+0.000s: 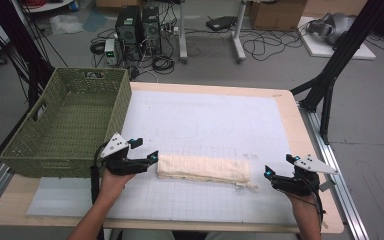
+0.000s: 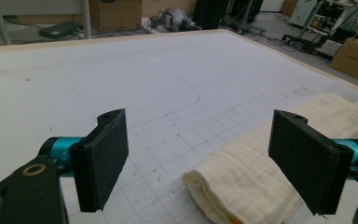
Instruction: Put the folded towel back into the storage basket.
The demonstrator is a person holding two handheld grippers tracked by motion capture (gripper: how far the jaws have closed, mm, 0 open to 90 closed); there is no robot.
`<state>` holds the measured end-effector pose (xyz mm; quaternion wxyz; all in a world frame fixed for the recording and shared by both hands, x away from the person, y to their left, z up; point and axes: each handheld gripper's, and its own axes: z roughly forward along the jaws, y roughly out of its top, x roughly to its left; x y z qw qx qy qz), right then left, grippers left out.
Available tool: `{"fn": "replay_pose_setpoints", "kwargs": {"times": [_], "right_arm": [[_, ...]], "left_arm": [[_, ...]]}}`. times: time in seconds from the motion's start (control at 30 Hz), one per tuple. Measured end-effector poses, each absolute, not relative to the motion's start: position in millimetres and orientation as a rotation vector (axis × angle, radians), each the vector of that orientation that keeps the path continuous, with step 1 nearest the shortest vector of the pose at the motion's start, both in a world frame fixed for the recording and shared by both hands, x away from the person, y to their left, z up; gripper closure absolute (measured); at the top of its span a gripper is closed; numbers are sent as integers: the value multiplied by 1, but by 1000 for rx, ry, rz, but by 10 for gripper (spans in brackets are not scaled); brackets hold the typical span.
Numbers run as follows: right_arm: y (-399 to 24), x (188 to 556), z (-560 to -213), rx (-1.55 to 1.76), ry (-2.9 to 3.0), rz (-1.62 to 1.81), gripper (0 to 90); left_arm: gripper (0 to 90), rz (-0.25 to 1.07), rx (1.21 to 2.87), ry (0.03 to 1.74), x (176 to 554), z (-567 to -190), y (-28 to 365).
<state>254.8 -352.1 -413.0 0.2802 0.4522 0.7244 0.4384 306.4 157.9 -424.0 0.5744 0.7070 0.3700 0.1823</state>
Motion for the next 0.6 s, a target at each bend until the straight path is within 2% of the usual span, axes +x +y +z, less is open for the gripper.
{"fn": "replay_pose_setpoints", "kwargs": {"times": [0.47,0.6], "right_arm": [[-350,254,-414,1209,1952,1174,117],[-347,253,-415,1195,1970,1165,117]], "left_arm": [[178,345,1631,926,310,-428,151],[182,324,1675,918,309,-429,145]]}}
